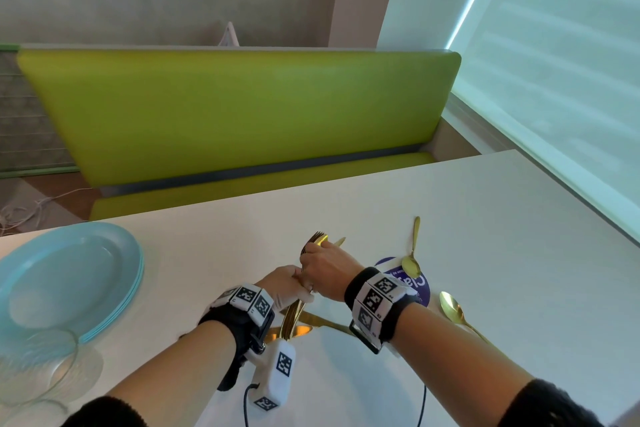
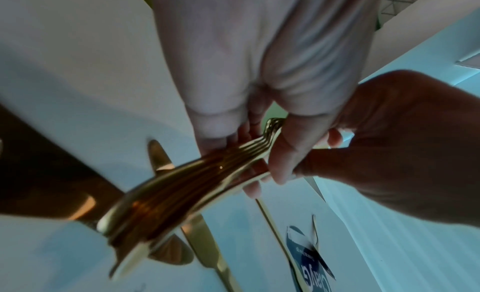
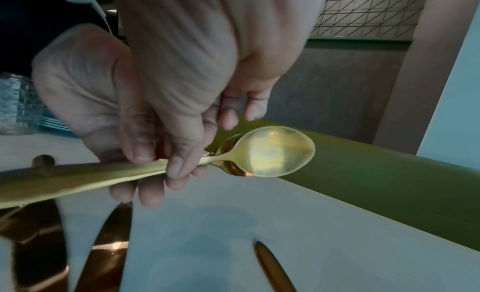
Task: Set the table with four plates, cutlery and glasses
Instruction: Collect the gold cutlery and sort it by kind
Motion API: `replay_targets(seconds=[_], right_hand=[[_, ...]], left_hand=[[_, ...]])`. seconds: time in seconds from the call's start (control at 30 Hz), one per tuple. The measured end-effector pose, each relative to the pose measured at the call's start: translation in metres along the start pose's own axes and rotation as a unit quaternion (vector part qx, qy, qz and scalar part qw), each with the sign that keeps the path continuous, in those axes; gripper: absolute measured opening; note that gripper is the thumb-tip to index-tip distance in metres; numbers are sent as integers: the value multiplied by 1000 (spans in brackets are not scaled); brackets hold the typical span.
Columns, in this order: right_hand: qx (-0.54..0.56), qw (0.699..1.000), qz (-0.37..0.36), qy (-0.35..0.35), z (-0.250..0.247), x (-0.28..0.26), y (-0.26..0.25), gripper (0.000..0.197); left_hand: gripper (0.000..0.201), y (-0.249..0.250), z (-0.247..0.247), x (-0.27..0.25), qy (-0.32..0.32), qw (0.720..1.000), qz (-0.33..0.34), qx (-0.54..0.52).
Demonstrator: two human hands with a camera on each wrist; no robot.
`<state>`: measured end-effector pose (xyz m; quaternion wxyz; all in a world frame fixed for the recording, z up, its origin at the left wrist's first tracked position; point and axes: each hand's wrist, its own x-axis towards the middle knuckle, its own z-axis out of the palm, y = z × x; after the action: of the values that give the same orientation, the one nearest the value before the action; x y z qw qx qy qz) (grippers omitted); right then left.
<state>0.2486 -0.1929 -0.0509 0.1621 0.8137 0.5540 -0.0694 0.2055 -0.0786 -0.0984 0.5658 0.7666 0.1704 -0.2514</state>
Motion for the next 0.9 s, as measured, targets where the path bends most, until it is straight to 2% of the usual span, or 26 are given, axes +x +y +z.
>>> replay_targets(seconds=[0.1, 0.17, 0.23, 0.3, 0.4, 0.67, 0.77, 0.83, 0.9], right_hand=[[-9, 1000, -4, -12, 3, -2, 1, 20], [-20, 1000, -6, -8, 1, -4, 0, 8], [-7, 1000, -3, 3, 12, -5, 4, 27], [24, 999, 12, 28, 24, -4, 10, 37], [34, 999, 8, 36, 27, -9, 9, 36], [73, 992, 7, 101, 38, -14, 17, 28], [129, 979, 54, 151, 39, -19, 23, 23], [180, 963, 109, 171, 36, -24, 35, 13], [220, 945, 212, 112, 36, -32, 53, 19]], left_hand=[[18, 0, 8, 6, -5, 995, 20, 99], [19, 0, 12, 9, 0, 990, 35, 134], [16, 0, 17, 10, 4, 993, 42, 107], [16, 1, 20, 8, 13, 997, 43, 60], [16, 4, 22, 8, 16, 999, 42, 10], [26, 8, 24, 12, 8, 999, 30, -41], [23, 9, 26, 14, 15, 998, 26, -62], [25, 8, 25, 16, 24, 995, 28, -90], [24, 5, 22, 17, 40, 993, 27, -109]])
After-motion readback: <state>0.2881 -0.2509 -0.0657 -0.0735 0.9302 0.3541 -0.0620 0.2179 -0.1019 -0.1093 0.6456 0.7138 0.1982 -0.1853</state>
